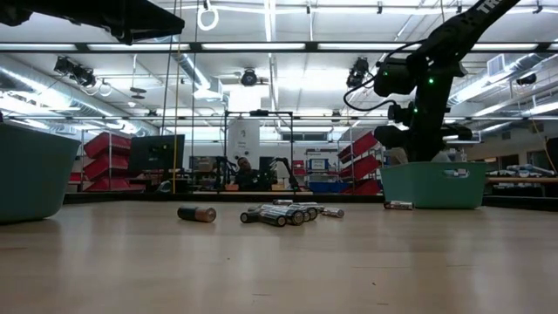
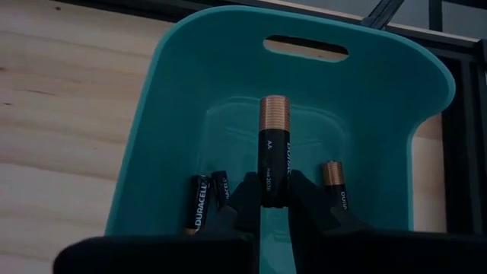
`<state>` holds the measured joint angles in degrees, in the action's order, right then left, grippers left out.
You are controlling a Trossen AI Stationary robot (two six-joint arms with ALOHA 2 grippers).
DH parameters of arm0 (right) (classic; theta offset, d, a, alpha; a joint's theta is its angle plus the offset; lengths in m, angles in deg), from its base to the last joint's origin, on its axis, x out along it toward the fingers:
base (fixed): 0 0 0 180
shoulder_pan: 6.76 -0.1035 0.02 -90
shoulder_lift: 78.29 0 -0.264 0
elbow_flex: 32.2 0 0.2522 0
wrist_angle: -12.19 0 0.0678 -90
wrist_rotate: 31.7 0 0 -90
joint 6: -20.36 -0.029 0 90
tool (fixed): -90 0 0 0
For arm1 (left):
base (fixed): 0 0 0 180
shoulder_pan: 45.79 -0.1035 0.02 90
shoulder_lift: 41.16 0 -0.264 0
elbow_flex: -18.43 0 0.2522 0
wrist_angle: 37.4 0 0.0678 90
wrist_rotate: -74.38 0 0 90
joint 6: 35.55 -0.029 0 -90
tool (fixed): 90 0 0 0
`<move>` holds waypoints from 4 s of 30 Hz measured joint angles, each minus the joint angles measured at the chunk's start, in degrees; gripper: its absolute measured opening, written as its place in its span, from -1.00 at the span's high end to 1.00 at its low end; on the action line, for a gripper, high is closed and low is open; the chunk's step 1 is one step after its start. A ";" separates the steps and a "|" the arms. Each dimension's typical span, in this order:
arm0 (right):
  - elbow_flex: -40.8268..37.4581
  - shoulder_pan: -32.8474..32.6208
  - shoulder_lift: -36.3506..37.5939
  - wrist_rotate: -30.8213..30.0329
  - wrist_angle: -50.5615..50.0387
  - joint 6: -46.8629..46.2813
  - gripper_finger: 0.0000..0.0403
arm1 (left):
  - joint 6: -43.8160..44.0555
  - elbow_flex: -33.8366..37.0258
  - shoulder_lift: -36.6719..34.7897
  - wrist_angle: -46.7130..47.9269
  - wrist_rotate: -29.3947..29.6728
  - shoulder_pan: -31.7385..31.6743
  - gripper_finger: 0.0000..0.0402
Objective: Sort batteries
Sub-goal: Put the black battery into the green bin
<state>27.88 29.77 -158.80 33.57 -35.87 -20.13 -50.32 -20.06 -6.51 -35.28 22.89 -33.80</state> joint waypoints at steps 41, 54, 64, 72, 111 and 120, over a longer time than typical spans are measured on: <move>0.02 -0.02 0.02 0.42 2.47 2.14 0.70 | 0.50 0.00 0.61 0.83 0.02 0.00 0.09; 0.02 -0.02 0.02 0.42 2.75 2.14 0.61 | 0.57 0.00 0.61 0.83 0.02 0.00 0.09; 0.87 -0.13 0.02 0.39 4.05 3.09 0.58 | 1.44 0.00 0.61 0.83 0.00 0.01 0.09; 5.16 -2.09 0.02 0.39 5.16 6.72 0.59 | 3.49 0.00 0.61 1.07 0.00 0.01 0.09; 14.14 -18.69 0.02 20.07 6.45 34.05 0.59 | 4.59 -0.02 3.23 3.93 0.01 0.01 0.09; 14.14 -26.93 0.02 20.14 16.04 39.19 0.59 | 4.59 -0.02 3.23 3.93 0.02 0.00 0.09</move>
<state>42.02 2.84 -158.78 53.71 -19.83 19.06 -45.73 -20.08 -3.28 -31.34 22.91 -33.80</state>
